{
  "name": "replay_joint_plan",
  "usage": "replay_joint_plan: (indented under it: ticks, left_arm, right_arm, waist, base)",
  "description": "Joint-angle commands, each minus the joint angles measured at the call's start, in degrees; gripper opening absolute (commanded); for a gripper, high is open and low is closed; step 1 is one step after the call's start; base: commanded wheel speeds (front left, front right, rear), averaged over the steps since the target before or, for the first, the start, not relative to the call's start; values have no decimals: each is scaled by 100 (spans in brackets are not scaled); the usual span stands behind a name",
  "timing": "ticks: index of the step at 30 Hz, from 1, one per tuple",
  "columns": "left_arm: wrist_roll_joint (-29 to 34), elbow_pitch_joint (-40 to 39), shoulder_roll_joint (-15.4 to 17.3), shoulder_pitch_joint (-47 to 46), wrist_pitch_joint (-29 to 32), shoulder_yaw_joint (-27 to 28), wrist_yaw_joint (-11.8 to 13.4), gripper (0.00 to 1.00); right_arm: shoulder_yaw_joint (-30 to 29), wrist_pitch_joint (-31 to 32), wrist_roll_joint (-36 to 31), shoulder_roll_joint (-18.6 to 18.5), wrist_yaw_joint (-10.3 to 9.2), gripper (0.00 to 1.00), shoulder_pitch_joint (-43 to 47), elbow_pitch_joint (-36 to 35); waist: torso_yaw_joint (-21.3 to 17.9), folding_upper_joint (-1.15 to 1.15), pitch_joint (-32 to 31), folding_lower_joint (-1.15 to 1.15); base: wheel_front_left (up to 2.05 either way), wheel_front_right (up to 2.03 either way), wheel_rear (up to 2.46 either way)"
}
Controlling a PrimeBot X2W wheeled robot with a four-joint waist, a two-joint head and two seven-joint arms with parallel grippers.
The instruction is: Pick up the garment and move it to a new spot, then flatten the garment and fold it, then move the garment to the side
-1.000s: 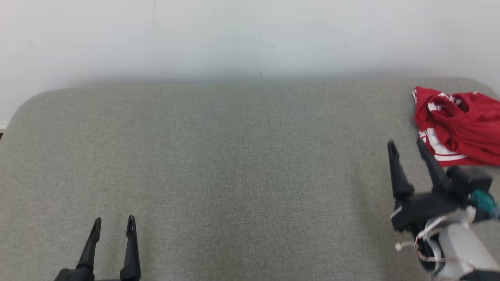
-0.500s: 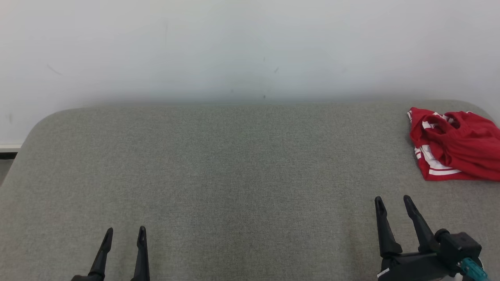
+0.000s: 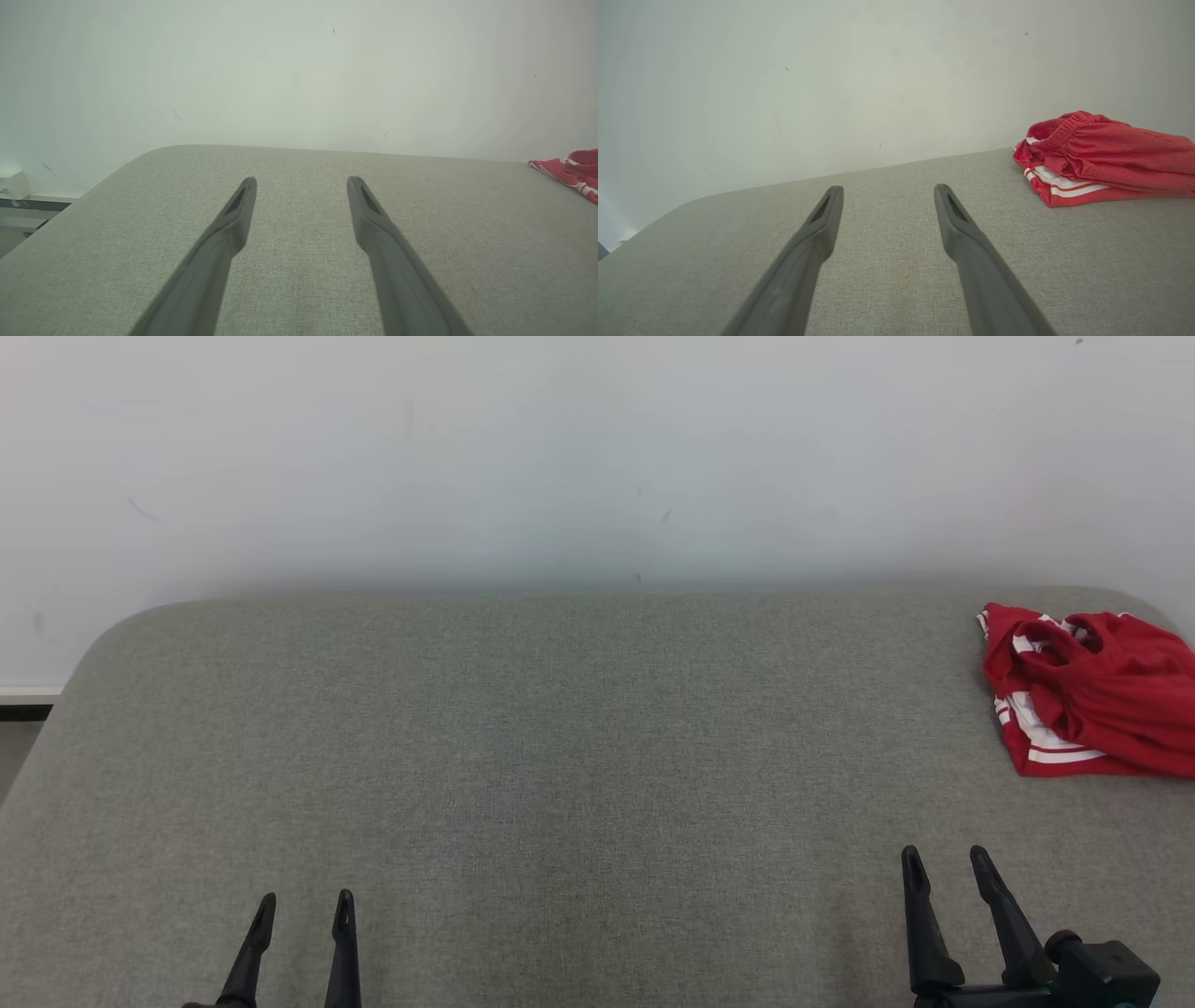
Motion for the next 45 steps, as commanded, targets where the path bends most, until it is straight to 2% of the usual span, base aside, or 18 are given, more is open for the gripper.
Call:
replay_joint_plan:
  ticks: [1,9,10,15,30,45]
  left_arm:
    - [28,19,-6,45,-16,16,12,100]
    - [62,111,-6,4,-16,11,12,100]
    - [20,111,1,-2,0,10,0,0]
    - [7,344,-12,64,22,6,-3,0]
    - [-1669,380,-15,-149,448,113,-2,0]
    - [-2992,409,-17,-318,780,195,0,0]
  right_arm:
    - [-6,28,-57,29,-18,100,70,-20]
    - [-31,47,-77,53,-18,100,85,-79]
    - [-20,44,-40,40,0,0,33,-62]
    - [-1,55,-5,49,0,0,138,174]
    - [-130,421,1548,41,-1,0,-72,229]
    - [-243,718,2762,43,-3,0,-239,275]
  waist:
    - [-3,0,4,0]
    - [3,0,16,0]
    - [3,0,16,0]
    - [3,0,18,0]
    - [-10,0,41,0]
    - [-22,0,63,0]
  base:
    - [0,0,0]
    - [0,0,0]
    - [0,0,0]
    - [0,0,0]
    - [0,0,0]
    - [0,0,0]
